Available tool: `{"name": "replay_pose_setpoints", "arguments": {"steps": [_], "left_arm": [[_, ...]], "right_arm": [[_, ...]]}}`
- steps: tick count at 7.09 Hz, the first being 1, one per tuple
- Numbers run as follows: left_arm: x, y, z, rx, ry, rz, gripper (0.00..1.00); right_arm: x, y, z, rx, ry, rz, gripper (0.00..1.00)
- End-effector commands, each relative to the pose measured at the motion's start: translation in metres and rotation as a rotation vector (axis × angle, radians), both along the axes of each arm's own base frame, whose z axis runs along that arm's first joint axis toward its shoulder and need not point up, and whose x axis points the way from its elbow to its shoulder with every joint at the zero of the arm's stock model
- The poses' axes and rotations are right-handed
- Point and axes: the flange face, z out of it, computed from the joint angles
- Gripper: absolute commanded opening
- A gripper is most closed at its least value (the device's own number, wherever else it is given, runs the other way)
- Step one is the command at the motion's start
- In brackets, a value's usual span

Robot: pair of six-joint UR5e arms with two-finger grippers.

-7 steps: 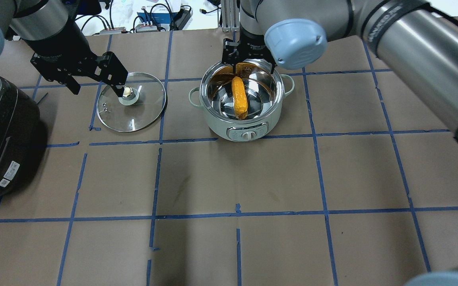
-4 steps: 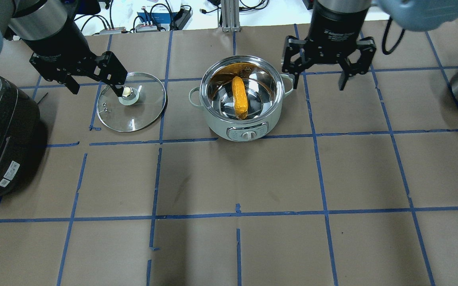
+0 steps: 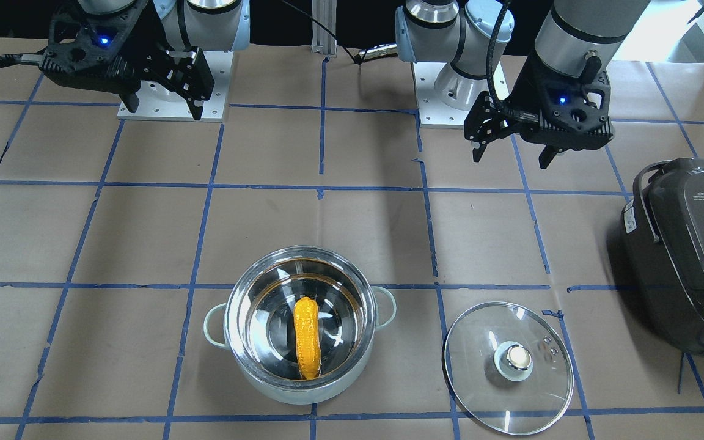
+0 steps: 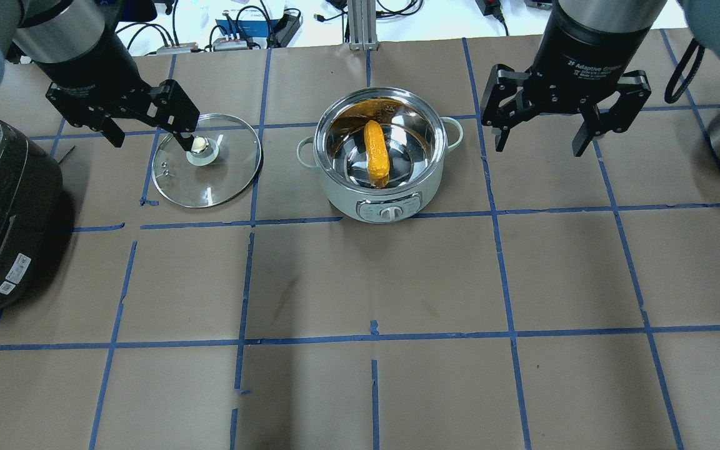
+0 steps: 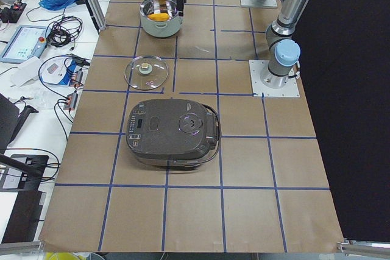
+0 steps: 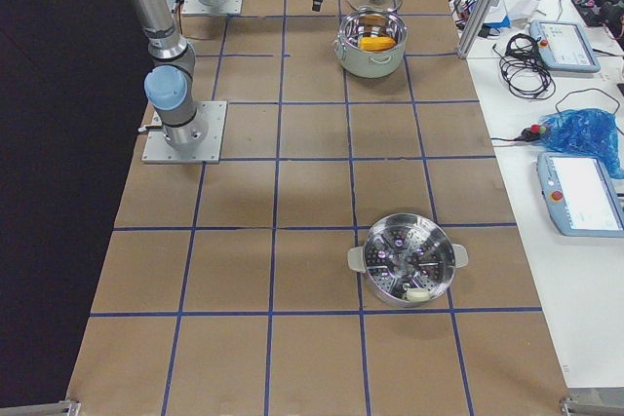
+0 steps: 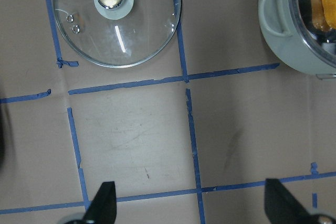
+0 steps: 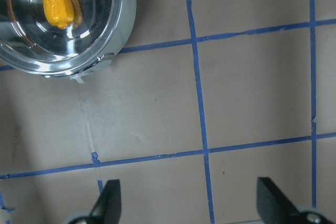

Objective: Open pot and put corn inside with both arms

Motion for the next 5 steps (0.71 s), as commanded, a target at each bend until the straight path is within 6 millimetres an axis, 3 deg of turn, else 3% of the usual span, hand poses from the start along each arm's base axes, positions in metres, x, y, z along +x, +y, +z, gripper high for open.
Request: {"name": "replay_pose_setpoints", "arguments": {"steps": [1,5], "left_arm": [[0.0005,-0.001,-0.0009,0.001,0.001,0.0,1.0],[0.0027,-0.002,-0.0023,0.002,0.002,0.005,1.0]], "right_arm": [[0.0007,-0.0051,0.002,-0.039,-0.001,0.002,0.96],[0.0005,-0.0105,0.0032,-0.057,-0.004,0.0,0.99]]}}
